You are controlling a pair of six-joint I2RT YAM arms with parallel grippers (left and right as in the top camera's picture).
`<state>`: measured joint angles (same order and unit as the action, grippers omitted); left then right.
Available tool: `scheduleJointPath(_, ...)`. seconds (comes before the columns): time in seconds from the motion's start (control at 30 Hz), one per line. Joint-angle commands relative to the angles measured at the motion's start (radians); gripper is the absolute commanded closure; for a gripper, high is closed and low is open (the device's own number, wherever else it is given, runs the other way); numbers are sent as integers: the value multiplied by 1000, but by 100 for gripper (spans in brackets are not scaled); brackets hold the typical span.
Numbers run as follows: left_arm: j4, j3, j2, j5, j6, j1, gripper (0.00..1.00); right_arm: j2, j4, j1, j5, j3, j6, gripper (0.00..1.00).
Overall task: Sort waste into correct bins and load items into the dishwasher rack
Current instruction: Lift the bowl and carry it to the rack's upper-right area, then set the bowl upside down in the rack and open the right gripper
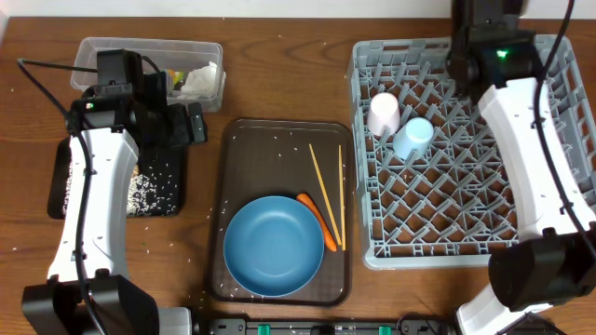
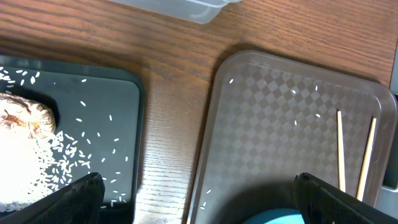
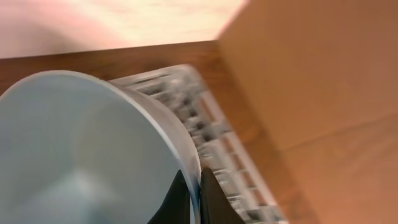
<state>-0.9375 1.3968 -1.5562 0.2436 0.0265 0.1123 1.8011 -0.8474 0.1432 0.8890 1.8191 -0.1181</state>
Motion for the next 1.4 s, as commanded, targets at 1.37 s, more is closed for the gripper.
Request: scheduleJointPath(1.37, -4, 11, -11, -10, 1, 2, 2, 354, 343, -127, 31, 15, 599, 99)
